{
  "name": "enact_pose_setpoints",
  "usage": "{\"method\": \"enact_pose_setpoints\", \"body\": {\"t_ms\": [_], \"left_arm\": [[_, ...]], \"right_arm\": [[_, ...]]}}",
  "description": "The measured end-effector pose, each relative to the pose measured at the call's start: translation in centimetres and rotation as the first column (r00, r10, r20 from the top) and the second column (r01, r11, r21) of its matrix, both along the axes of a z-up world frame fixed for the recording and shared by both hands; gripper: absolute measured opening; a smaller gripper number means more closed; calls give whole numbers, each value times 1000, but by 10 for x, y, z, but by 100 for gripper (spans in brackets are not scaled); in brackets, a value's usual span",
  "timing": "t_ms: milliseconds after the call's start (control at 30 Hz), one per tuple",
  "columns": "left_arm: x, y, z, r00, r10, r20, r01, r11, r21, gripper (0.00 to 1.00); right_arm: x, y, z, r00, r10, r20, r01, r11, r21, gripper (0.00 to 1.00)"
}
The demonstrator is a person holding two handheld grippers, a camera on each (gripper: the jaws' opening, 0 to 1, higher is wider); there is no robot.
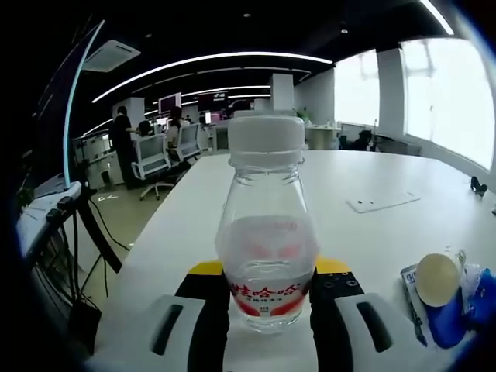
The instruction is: Arrange the tabletop items into an orderly group along one side of the table until the central work area is clear of visible clutter.
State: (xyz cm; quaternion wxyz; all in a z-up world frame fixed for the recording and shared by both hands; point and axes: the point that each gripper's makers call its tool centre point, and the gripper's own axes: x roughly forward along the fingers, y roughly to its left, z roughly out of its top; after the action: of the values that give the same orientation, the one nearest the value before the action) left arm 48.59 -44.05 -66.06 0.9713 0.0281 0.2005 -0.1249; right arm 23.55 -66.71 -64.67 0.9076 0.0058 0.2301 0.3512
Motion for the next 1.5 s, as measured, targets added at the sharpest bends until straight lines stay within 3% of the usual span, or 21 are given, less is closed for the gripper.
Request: {"method": "enact_pose_setpoints", "body": {"t_ms": [333,767,1033,1500], "left_arm": [[11,5,0,1000,9,8,-8,1000,-6,39],[20,7,-2,1000,10,10,-10,1000,4,40],[23,8,-2,998,53,19,-53,999,2,40],[26,7,-2,1000,15,20,-15,1000,-8,40]], "right_arm": [[4,-2,4,999,-3,35,3,1000,-12,100],[6,-2,-1,1000,-3,26,4,1000,-14,100],[6,-5,-2,1000,-10,21,11,1000,-13,100],[10,-9,0,1000,-14,23,14,1000,-12,100]]}}
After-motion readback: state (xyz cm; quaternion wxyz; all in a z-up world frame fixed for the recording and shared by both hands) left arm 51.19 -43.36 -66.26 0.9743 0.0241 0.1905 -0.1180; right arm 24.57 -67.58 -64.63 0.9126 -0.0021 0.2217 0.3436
